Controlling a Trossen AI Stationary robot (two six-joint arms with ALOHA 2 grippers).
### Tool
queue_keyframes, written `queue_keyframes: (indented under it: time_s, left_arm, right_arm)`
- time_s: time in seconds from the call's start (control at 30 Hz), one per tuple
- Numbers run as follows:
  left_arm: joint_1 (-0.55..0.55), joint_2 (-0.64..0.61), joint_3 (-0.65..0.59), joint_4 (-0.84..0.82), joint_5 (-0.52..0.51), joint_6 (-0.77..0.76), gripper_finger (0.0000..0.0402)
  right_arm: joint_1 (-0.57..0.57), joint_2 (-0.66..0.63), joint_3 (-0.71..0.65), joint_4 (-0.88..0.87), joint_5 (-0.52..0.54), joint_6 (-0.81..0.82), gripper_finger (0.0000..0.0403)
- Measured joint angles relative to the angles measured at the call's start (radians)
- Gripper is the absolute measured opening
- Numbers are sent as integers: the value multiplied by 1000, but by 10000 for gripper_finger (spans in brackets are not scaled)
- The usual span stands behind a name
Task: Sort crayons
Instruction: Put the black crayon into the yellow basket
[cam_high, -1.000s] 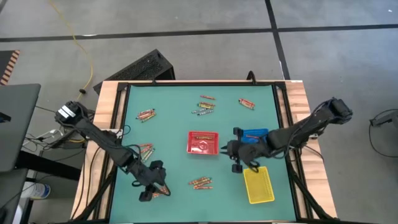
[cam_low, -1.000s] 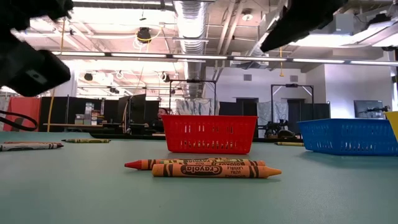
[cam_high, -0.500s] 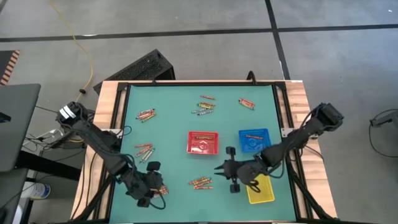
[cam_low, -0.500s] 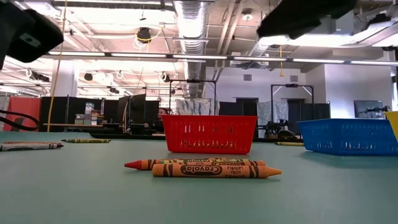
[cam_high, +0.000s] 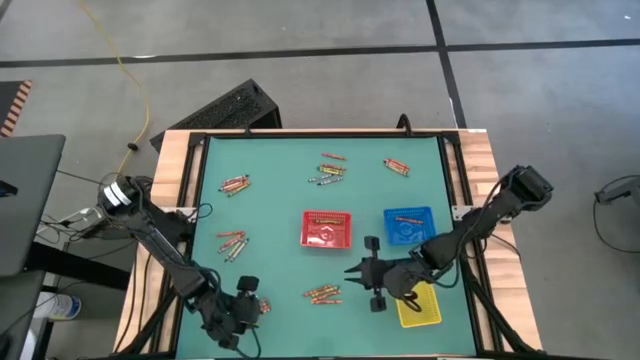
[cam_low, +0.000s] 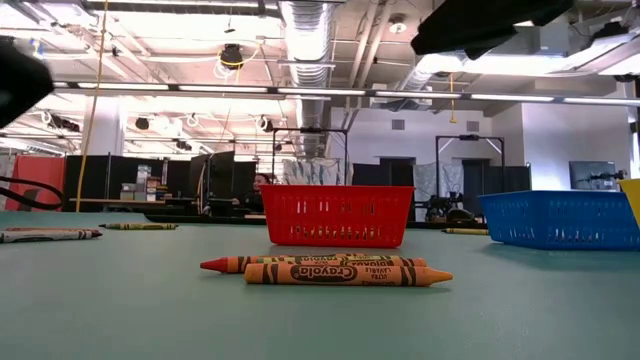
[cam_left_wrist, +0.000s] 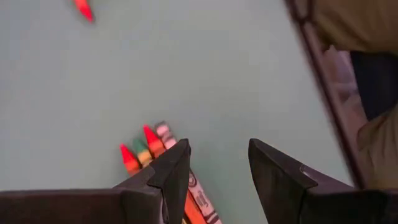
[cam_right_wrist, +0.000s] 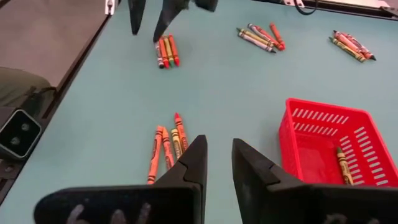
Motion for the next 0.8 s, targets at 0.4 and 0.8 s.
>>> queue_keyframes:
  time_s: [0.4, 0.8]
  left_arm:
    - [-13, 39, 0, -4, -26, -27, 153]
    - [-27, 38, -1, -45, -26, -78, 153]
  right_arm:
    - [-5, 0, 0, -1, -3, 1, 67]
    - [-2, 0, 0, -1, -4, 2, 67]
